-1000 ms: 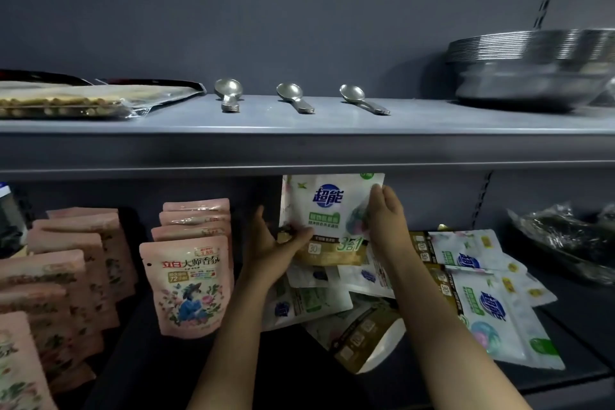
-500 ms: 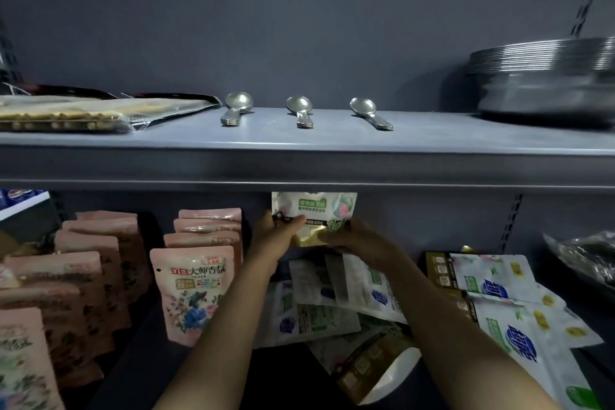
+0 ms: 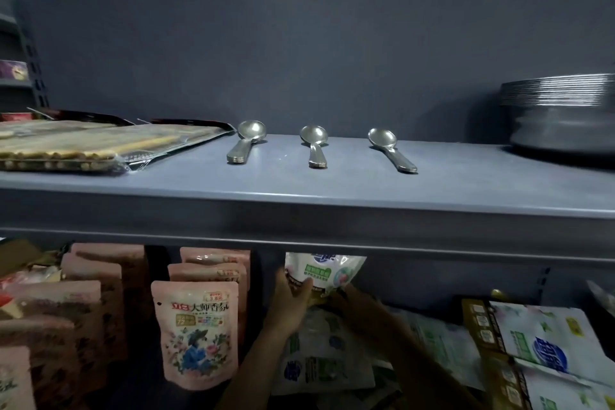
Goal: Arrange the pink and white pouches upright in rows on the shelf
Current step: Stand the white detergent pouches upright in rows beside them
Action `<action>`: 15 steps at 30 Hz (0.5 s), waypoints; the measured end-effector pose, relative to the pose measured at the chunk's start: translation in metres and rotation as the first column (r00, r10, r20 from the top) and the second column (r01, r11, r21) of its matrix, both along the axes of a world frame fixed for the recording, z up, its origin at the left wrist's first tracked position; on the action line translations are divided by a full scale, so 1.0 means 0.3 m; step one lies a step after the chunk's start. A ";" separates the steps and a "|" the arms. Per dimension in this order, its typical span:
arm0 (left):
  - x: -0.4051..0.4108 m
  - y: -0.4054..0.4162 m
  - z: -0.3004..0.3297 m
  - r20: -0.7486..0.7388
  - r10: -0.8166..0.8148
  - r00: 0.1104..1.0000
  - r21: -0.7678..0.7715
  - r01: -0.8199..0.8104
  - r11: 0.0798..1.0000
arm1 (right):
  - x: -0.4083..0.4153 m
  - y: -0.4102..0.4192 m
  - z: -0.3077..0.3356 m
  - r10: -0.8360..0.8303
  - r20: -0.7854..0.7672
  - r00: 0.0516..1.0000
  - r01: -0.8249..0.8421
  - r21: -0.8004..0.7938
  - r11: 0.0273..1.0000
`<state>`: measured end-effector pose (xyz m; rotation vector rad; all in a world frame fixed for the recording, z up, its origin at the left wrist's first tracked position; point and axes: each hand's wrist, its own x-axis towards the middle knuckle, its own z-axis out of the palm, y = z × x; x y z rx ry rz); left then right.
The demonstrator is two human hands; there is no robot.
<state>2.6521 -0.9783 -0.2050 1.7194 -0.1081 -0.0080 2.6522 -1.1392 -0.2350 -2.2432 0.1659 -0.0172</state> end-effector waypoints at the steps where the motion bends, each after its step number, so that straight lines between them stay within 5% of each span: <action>1: -0.007 -0.002 -0.017 -0.022 -0.006 1.000 0.007 0.007 1.000 | 0.002 -0.004 -0.007 0.026 0.008 1.000 -0.025 -0.064 0.998; 4: -0.030 -0.008 -0.062 -0.065 -0.019 0.998 0.070 0.024 0.997 | 0.010 -0.008 0.002 0.033 0.037 0.999 -0.023 -0.243 0.970; 15: -0.051 -0.013 -0.086 0.072 0.048 0.996 0.314 -0.069 0.947 | -0.010 -0.014 0.004 -0.016 0.055 0.998 0.029 -0.244 0.969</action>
